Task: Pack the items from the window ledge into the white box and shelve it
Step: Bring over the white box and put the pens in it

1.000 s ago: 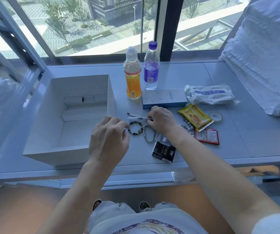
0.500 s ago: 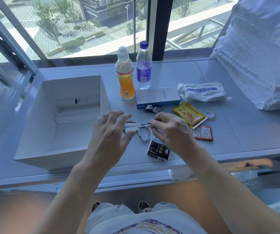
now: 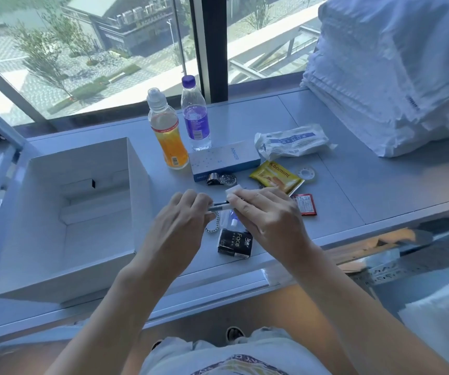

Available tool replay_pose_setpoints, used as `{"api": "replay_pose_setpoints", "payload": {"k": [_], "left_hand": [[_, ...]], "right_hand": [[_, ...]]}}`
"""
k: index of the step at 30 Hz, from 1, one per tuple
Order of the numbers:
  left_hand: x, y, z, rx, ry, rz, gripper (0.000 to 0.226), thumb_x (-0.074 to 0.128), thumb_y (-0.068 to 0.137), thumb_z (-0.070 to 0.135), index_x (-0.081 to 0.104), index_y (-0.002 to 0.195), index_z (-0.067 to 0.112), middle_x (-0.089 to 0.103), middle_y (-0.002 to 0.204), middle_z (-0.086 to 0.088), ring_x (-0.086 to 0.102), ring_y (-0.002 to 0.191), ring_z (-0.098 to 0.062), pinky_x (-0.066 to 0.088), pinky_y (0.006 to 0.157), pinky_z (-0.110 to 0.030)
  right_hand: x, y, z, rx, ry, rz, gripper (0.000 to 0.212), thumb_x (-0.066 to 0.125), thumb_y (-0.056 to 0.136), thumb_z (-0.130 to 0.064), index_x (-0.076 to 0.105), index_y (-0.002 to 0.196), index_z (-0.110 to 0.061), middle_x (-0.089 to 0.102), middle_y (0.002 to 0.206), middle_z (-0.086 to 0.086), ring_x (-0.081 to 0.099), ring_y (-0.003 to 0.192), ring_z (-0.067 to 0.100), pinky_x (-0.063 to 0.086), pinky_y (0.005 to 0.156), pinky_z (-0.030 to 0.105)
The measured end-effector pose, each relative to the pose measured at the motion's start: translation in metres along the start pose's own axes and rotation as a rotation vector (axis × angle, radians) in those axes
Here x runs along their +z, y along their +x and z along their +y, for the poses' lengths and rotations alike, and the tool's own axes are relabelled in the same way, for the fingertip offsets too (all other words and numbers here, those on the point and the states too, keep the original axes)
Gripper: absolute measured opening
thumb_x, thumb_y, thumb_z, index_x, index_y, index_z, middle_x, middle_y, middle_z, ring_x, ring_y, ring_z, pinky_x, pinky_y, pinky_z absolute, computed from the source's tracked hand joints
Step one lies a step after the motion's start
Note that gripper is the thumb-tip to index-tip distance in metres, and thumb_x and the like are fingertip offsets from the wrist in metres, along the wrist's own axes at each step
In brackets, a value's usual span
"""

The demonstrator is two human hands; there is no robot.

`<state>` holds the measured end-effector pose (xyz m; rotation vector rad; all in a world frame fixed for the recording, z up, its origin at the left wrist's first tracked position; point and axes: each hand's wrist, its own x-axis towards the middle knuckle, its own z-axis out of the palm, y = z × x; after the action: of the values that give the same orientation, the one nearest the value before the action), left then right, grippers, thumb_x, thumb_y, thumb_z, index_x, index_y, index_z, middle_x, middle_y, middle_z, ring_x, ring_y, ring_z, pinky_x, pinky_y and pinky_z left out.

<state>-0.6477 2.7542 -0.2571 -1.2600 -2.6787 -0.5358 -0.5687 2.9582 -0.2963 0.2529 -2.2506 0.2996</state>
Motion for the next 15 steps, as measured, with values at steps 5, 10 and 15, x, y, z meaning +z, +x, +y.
{"api": "replay_pose_setpoints", "payload": {"k": [5, 10, 15], "left_hand": [[-0.006, -0.003, -0.012, -0.002, 0.007, 0.025, 0.010, 0.058, 0.099, 0.023, 0.057, 0.105, 0.015, 0.054, 0.093, -0.001, 0.051, 0.087, -0.026, 0.047, 0.068, -0.040], [-0.028, -0.015, -0.034, -0.024, 0.036, 0.067, 0.010, 0.057, 0.099, 0.023, 0.054, 0.107, 0.017, 0.051, 0.093, 0.000, 0.048, 0.086, -0.025, 0.044, 0.067, -0.037], [-0.041, -0.026, -0.042, 0.011, 0.051, 0.094, 0.011, 0.058, 0.099, 0.020, 0.055, 0.108, 0.015, 0.050, 0.094, 0.000, 0.048, 0.085, -0.025, 0.048, 0.069, -0.041]], "right_hand": [[-0.005, -0.003, 0.003, 0.200, 0.217, -0.073, 0.029, 0.073, 0.099, -0.027, 0.076, 0.125, -0.014, 0.074, 0.125, -0.005, 0.071, 0.110, 0.017, 0.048, 0.101, 0.035], [-0.011, 0.005, -0.001, 0.609, 0.717, -0.098, 0.032, 0.076, 0.095, -0.030, 0.076, 0.125, -0.021, 0.076, 0.119, -0.009, 0.071, 0.113, 0.012, 0.054, 0.101, 0.029], [-0.004, 0.026, -0.019, 0.778, 1.104, -0.075, 0.035, 0.083, 0.085, -0.037, 0.079, 0.118, -0.027, 0.080, 0.107, 0.003, 0.077, 0.095, 0.022, 0.061, 0.088, 0.030]]}}
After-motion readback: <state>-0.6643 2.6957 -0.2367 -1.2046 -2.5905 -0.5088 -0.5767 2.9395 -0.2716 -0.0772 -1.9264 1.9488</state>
